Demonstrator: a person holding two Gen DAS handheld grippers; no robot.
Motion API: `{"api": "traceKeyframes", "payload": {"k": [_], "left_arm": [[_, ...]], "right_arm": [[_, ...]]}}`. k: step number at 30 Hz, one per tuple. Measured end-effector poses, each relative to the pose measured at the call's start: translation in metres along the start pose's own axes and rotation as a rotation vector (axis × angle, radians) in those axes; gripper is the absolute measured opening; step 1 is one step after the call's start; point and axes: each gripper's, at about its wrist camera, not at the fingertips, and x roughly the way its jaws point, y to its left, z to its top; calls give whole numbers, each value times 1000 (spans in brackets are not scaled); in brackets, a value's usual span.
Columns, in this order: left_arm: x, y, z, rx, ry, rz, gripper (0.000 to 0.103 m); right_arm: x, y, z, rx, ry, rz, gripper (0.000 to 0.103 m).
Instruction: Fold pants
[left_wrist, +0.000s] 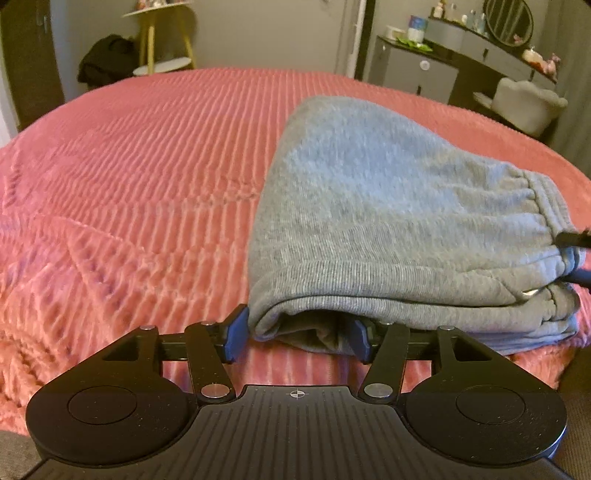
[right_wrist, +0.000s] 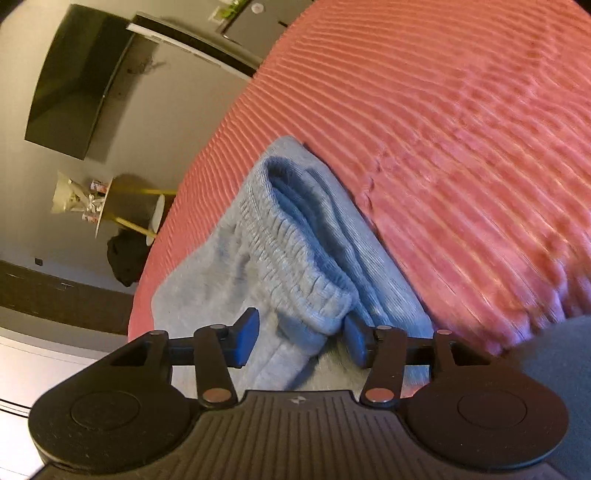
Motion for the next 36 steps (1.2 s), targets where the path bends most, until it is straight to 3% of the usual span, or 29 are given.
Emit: {"api": "traceKeyframes", "payload": {"k": [4,7,9,10,13,14,16,19,20,23,26,28,30,32,36], "left_arm": [[-7,9,1,-51,-26,-3,58],[-8,15,3,-82,-37,-12,55],[-6,16,4,-88,-25,-19,53],[-5,16,4,-89,-23,-19,52],[-6,22,5,-112,-21,-37,46],[-6,24,5,-126,-19,-42,45],[-7,30,6,-155,-13,-58,44],[-6,31,6,-165,-5,-71,46],[-5,29,6,-162,-1,-74,49],[-2,27,6,-143,11,-81,54],[-2,26,5,-140,16,-86,56],[-3,25,5,-148,23,-94,56],[-4,26,4,-156,32,-100,57],[-6,24,3,-143,49,-117,59],[-3,7,-1,-36,64,-105,62]], "right_arm": [[-2,16,-5,-134,-49,-54,26],[-22,11,-4,-48,-48,93,22],[-32,5,-1,-2,-38,134,22],[-32,3,0,-26,-28,106,22],[-17,5,-2,-166,31,-104,24],[-13,5,-3,-182,39,-112,24],[-15,9,1,-212,41,-101,30],[-19,11,10,-225,4,-125,54],[-20,10,14,-233,-5,-129,55],[-5,-4,25,-190,91,-49,57],[17,-16,34,-140,163,-7,72],[29,-19,37,-108,185,54,77],[35,-17,40,-77,205,115,74],[36,-7,41,-125,198,112,40],[39,-8,41,-138,195,125,47]]}}
